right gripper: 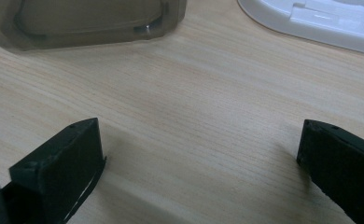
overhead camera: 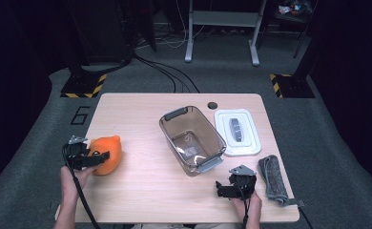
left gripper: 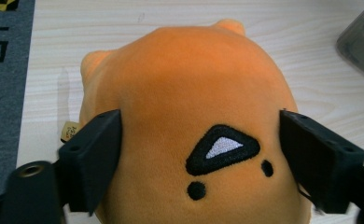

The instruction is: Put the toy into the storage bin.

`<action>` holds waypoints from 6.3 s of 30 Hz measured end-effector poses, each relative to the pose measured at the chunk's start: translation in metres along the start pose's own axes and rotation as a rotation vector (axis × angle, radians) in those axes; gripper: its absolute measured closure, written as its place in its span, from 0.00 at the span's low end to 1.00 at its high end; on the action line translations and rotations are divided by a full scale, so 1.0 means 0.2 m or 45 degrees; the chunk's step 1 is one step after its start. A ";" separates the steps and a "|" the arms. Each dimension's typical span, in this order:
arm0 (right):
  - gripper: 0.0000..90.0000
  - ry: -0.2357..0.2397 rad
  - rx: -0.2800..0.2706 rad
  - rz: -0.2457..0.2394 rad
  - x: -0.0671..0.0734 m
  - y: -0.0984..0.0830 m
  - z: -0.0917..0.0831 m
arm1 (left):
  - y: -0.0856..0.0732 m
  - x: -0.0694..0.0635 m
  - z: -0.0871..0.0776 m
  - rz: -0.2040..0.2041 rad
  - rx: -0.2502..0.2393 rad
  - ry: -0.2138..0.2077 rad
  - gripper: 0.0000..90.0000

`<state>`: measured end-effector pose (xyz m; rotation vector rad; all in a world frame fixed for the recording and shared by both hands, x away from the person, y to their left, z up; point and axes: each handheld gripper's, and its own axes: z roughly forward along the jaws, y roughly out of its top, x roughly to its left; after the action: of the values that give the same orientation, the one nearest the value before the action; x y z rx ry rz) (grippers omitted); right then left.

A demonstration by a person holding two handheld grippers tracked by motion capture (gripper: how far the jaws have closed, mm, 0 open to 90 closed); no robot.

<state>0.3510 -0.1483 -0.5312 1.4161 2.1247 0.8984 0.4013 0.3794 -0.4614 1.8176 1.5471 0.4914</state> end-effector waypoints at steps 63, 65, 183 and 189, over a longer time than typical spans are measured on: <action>0.00 0.007 -0.001 -0.006 -0.01 0.00 0.00 | 0.37 -0.18 -0.16 0.400 -0.231 -0.171 0.66; 0.00 0.007 -0.001 -0.006 -0.01 0.00 0.00 | 0.39 -0.19 -0.16 0.403 -0.242 -0.173 0.66; 0.00 -0.007 -0.009 0.000 -0.01 0.00 0.00 | 0.80 -1.06 0.36 0.959 -0.137 -0.617 0.63; 0.00 -0.008 -0.010 -0.003 -0.01 0.00 0.00 | 0.77 -1.06 0.38 0.972 -0.118 -0.621 0.63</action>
<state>0.3519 -0.1490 -0.5313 1.4103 2.1152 0.8992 0.5155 0.1466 -0.3734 2.2079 0.4718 0.4001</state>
